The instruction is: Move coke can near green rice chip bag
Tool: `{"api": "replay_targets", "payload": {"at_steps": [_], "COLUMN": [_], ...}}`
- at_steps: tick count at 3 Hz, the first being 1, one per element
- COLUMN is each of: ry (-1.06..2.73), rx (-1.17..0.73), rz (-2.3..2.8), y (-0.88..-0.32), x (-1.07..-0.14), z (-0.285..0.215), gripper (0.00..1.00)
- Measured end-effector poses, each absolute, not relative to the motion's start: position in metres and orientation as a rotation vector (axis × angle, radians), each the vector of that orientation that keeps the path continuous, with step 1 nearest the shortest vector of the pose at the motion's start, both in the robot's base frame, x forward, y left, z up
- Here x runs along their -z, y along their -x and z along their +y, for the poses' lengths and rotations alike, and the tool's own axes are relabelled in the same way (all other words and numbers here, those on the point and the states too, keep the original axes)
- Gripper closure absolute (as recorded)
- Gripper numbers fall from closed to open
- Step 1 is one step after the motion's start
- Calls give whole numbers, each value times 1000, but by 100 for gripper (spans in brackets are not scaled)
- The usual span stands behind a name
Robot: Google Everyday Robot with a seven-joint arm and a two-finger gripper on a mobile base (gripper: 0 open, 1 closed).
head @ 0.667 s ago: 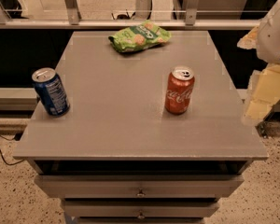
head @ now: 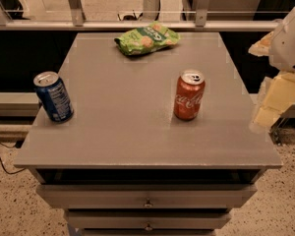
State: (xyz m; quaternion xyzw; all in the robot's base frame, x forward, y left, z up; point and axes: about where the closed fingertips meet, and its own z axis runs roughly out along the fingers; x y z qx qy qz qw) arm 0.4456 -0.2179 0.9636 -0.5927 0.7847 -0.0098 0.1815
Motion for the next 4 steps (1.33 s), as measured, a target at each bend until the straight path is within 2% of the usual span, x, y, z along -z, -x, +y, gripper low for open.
{"api": "replay_targets", "payload": {"at_steps": [2,4], "ry": [1510,1336], "rx": [-250,-546], "rz": [2101,1930], "y": [-482,-506], "x": [-920,-893], "z": [-202,-163], "gripper": [0,0]}}
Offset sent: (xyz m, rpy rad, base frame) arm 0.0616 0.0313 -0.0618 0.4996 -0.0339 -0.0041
